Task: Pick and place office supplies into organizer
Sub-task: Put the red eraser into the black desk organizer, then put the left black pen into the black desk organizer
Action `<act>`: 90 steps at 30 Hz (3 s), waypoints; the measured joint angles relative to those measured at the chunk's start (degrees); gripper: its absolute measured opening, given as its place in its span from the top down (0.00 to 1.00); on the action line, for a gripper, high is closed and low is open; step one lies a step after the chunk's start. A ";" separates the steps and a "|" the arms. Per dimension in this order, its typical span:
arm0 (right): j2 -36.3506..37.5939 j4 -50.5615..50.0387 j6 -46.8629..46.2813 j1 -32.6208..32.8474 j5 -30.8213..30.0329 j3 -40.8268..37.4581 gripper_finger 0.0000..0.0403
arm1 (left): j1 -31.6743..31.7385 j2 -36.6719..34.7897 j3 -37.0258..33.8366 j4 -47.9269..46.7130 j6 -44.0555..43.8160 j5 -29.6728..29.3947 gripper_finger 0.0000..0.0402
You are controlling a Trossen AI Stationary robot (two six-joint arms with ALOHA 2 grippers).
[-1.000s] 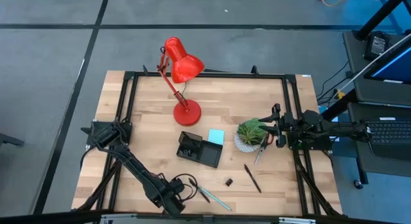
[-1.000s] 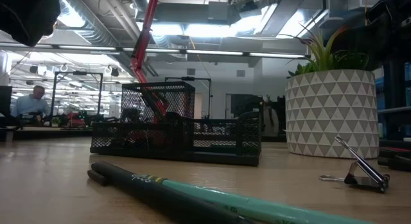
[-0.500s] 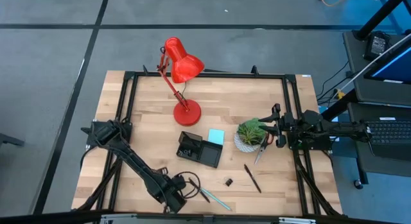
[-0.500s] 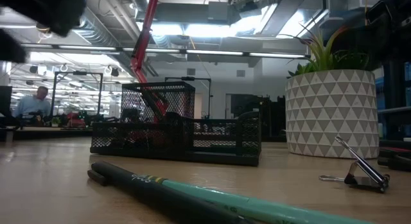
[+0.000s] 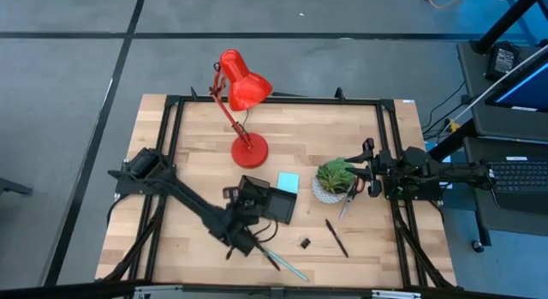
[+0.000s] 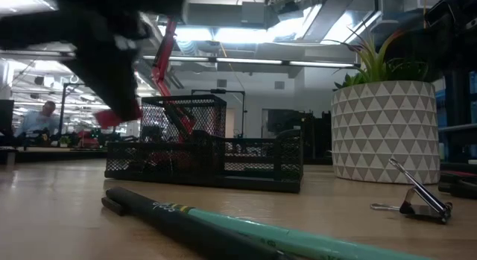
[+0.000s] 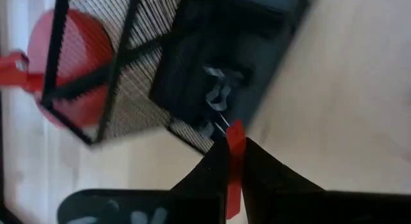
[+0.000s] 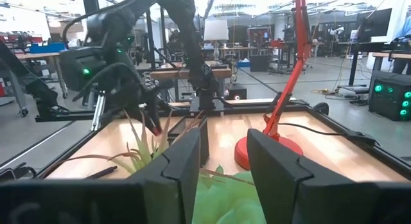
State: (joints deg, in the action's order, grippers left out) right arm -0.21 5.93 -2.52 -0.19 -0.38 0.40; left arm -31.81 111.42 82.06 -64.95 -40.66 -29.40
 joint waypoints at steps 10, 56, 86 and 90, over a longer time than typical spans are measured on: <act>0.00 -0.12 0.03 0.00 0.00 0.00 0.67 | 5.14 0.02 -1.10 3.92 9.06 0.12 0.97; 0.00 -0.68 -1.09 -0.02 0.00 -0.02 0.67 | 2.85 -6.55 -0.81 8.39 15.81 3.76 0.78; 0.00 -0.25 -3.45 -0.02 0.00 0.00 0.67 | -6.78 -7.13 -28.54 74.20 21.93 5.12 0.75; 0.00 -0.03 -4.85 0.00 0.00 0.00 0.67 | -6.78 -7.13 -31.40 78.67 23.47 7.66 0.75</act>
State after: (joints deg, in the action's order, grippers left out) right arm -0.21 5.90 -7.38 -0.19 -0.38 0.40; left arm -38.59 104.29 50.66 13.72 -17.19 -21.74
